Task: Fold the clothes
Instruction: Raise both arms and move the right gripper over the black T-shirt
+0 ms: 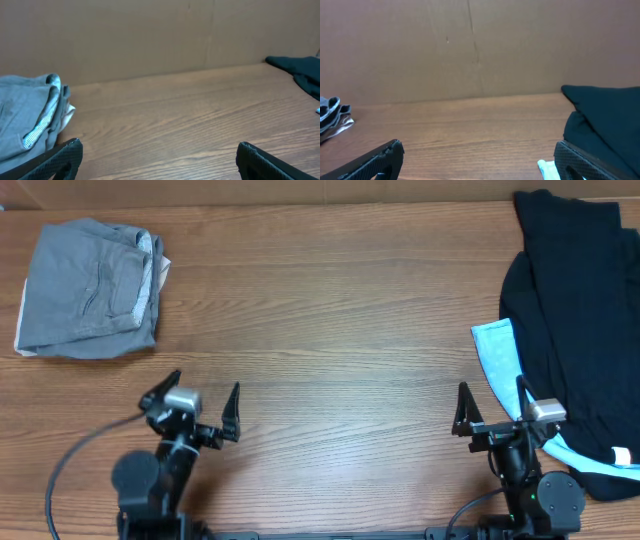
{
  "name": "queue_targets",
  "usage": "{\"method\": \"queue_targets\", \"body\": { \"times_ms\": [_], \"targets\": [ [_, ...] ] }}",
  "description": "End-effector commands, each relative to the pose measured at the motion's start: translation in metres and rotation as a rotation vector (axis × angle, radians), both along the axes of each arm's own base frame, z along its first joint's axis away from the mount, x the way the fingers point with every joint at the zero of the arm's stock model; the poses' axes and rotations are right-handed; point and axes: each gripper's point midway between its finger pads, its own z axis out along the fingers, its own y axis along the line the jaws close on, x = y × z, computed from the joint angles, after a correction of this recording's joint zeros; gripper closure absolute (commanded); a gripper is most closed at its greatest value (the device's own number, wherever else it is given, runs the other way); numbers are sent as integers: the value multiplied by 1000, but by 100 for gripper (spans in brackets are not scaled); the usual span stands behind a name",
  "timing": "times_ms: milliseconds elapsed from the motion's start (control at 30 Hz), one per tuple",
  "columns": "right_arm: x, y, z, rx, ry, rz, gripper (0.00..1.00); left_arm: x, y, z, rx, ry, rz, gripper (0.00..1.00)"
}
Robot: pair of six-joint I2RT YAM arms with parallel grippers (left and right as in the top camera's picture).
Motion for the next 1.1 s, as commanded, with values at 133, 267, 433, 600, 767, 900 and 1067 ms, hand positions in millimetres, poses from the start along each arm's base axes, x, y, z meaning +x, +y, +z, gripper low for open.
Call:
{"method": "queue_targets", "body": {
  "times_ms": [133,267,433,600,767,900,1067],
  "targets": [
    [3,-1,33,-5,52,-2,0,30,-12,53,-35,58,-86,0],
    [11,-1,52,-4,115,-1,0,51,-11,71,-44,157,-91,0],
    [26,-1,75,-3,221,-1,0,76,-9,92,-32,283,-97,0],
    [45,0,89,-1,377,3,0,94,-7,107,-11,398,-109,0],
    [63,0,86,0,572,4,0,102,-7,114,-14,480,-115,0],
    [84,-1,70,1,727,3,0,110,-5,106,-14,515,-105,0],
    [113,-1,36,3,828,3,0,117,-3,80,-24,600,-103,0]
  ]
}}
